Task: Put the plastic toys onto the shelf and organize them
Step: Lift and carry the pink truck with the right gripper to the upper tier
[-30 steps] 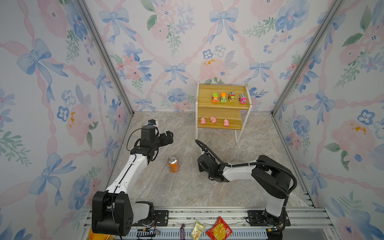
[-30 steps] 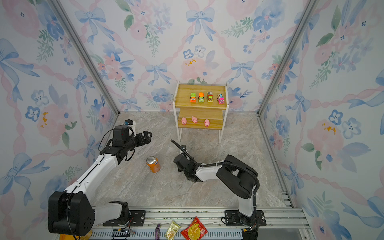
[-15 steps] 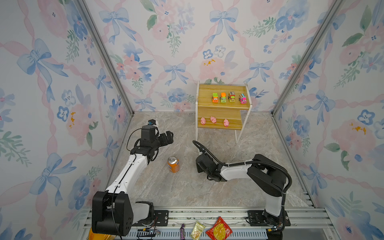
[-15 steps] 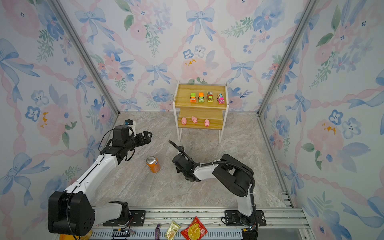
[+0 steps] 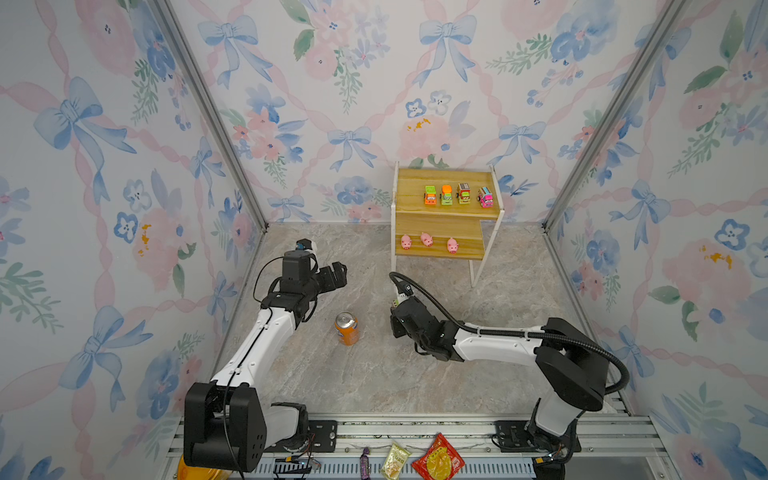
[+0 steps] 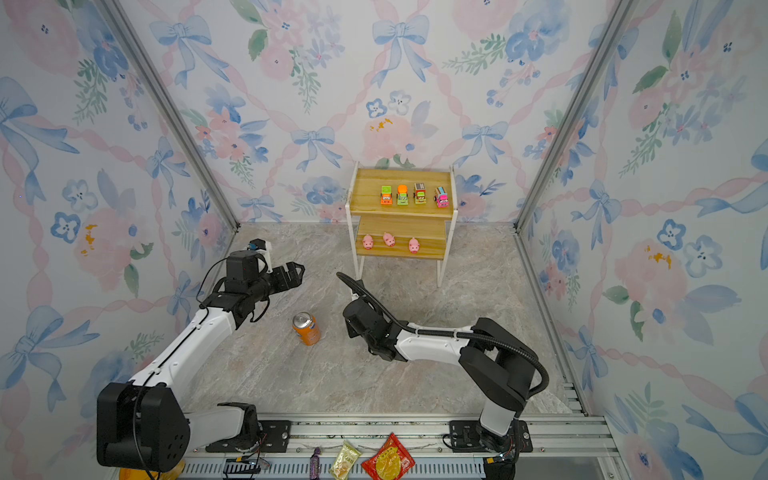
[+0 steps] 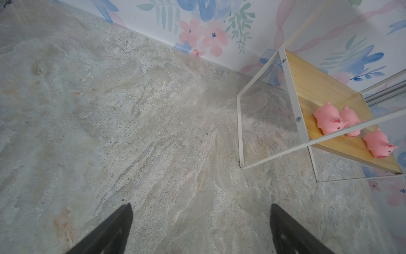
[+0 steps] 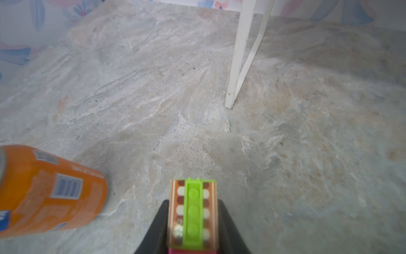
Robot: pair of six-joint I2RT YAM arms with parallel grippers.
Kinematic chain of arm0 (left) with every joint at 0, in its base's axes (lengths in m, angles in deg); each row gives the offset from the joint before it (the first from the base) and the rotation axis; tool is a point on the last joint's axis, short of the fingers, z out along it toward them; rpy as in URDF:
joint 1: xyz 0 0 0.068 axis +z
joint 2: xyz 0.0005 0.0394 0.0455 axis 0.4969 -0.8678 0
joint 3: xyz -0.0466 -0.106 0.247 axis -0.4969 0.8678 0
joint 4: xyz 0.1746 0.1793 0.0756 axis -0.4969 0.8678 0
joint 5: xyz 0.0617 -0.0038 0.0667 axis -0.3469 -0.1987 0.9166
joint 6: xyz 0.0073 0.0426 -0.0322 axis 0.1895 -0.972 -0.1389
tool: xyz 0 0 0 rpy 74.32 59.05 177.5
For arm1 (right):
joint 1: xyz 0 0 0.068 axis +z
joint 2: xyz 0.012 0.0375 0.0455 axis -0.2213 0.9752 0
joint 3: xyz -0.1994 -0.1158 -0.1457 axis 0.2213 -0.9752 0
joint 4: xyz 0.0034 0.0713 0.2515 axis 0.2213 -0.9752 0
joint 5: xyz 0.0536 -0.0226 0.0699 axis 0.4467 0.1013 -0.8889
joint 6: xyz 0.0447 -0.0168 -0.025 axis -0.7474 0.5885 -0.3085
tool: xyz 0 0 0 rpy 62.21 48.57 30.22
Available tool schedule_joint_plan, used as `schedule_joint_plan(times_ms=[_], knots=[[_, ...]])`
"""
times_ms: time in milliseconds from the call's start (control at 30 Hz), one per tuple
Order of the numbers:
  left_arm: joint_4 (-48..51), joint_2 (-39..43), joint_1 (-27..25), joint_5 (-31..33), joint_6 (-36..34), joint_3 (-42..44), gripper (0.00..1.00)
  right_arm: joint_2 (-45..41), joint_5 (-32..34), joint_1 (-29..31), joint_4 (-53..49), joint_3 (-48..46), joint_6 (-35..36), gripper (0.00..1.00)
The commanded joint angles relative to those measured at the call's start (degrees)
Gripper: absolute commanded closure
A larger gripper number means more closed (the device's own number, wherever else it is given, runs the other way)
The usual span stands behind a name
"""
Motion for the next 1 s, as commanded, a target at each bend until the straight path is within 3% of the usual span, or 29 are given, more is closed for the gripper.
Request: schedule_joint_plan(times_ms=[0,433,967], knots=[[-1.3,0.9,0.4,-0.6,0.5,0.7,0.02,-5.2,1.5,1.3,-7.3,4.3,1.6,0.83],[-1.8,2.5,0.5,-1.1,0.8,1.2,0.02,-13.5,0.8,2.3,-21.7,19.0,4.8,0.84],[-3.4,5.0,-2.2,-2.4,-0.2,1.8,0.02,-8.9,-1.7,-5.8,-29.1,40.6,10.0,0.84]])
